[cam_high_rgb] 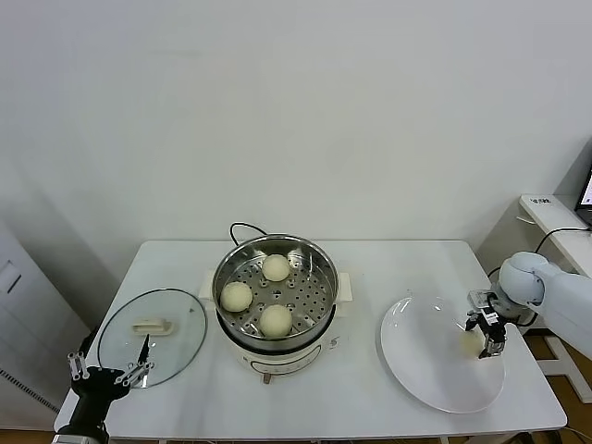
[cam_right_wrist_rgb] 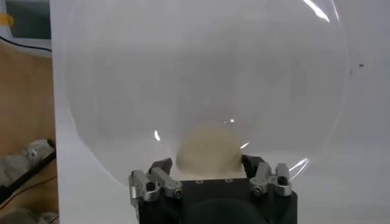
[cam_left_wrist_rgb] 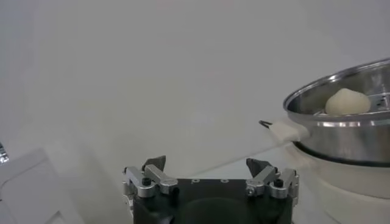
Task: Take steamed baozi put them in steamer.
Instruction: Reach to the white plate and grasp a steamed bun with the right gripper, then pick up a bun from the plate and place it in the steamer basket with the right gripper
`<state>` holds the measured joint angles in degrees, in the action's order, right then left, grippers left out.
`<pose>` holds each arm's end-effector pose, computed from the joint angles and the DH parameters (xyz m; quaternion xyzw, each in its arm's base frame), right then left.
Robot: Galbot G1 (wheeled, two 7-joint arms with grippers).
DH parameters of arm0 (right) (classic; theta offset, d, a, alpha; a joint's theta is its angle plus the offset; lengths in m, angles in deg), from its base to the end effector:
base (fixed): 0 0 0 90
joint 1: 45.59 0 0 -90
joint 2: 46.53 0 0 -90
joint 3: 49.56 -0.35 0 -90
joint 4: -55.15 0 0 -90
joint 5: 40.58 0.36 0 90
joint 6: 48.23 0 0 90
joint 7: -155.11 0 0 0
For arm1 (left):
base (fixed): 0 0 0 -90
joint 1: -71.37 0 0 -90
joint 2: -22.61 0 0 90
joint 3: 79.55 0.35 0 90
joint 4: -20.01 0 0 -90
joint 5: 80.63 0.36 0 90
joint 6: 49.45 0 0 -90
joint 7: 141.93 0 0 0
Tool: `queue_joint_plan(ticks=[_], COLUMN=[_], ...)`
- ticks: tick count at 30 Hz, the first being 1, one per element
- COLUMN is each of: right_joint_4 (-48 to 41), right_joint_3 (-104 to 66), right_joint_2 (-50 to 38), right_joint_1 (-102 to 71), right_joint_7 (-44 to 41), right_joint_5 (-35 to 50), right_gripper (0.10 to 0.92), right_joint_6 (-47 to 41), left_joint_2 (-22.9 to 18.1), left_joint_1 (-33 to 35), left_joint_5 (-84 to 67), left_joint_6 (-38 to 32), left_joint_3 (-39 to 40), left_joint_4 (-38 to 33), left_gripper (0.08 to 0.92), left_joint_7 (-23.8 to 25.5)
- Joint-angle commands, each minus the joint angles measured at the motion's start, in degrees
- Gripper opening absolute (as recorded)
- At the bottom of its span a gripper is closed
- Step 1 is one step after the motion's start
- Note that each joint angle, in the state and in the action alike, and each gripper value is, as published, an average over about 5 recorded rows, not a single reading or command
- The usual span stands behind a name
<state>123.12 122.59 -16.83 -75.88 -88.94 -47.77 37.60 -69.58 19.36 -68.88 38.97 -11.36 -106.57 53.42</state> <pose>0.4785 -0.2575 -0.2267 0.4966 -0.4880 0.5398 0.4732 0.1257 0.1022 -0.2751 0.0261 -0.9789 -0.1975 0.0456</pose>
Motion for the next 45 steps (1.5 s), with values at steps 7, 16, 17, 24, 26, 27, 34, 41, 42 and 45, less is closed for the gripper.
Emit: queue_joint_plan(ticks=[7, 16, 17, 24, 26, 27, 34, 41, 42, 45], right_joint_4=[2.66, 2.05, 2.02, 4.62, 6.03, 6.55, 9.02, 10.86, 10.86, 10.55], right_joint_3=[14.60, 29.80, 30.40, 28.82, 27.87, 27.46, 29.46, 32.03, 32.13, 32.11], right_joint_2=[3.35, 22.04, 24.18, 35.43, 37.07, 37.68, 39.21, 36.40, 36.04, 35.35], right_joint_1=[20.89, 49.62, 51.21, 49.98, 47.11, 45.62, 38.44, 35.98, 35.69, 35.08], right_joint_7=[0.38, 0.53, 0.63, 4.17, 5.84, 6.49, 10.40, 12.10, 12.30, 13.23], right_joint_5=[14.77, 47.22, 50.67, 55.90, 53.80, 52.53, 46.94, 43.33, 42.90, 42.25], right_gripper=[0.358, 0.298, 0.297, 0.297, 0.297, 0.298, 0.305, 0.318, 0.323, 0.333], right_joint_6=[-2.58, -10.05, -11.25, -17.62, -19.20, -19.92, -23.04, -23.96, -23.93, -23.65], left_joint_2=[-2.15, -1.49, -1.50, -2.11, -2.14, -2.13, -2.03, -1.98, -1.98, -1.96], left_joint_1=[-0.31, -0.84, -0.92, -0.79, -0.81, -0.84, -0.66, -0.89, -0.97, -1.20], left_joint_5=[-0.18, -0.18, -0.19, -0.11, -0.21, -0.27, -1.07, -1.60, -1.60, -1.56], left_joint_6=[0.19, 0.75, 0.78, 0.77, 0.67, 0.62, 0.31, -0.07, -0.07, -0.01], left_joint_3=[0.12, 0.43, 0.45, 1.05, 0.91, 0.82, 0.11, -0.50, -0.46, -0.29], left_joint_4=[-0.57, -1.39, -1.43, -1.98, -1.89, -1.81, -1.50, -0.34, -0.22, -0.03], left_gripper=[0.823, 0.823, 0.823, 0.823, 0.823, 0.823, 0.823, 0.823, 0.823, 0.823], left_joint_7=[0.00, -0.04, -0.05, -0.05, -0.07, -0.09, -0.09, -0.08, -0.08, -0.07])
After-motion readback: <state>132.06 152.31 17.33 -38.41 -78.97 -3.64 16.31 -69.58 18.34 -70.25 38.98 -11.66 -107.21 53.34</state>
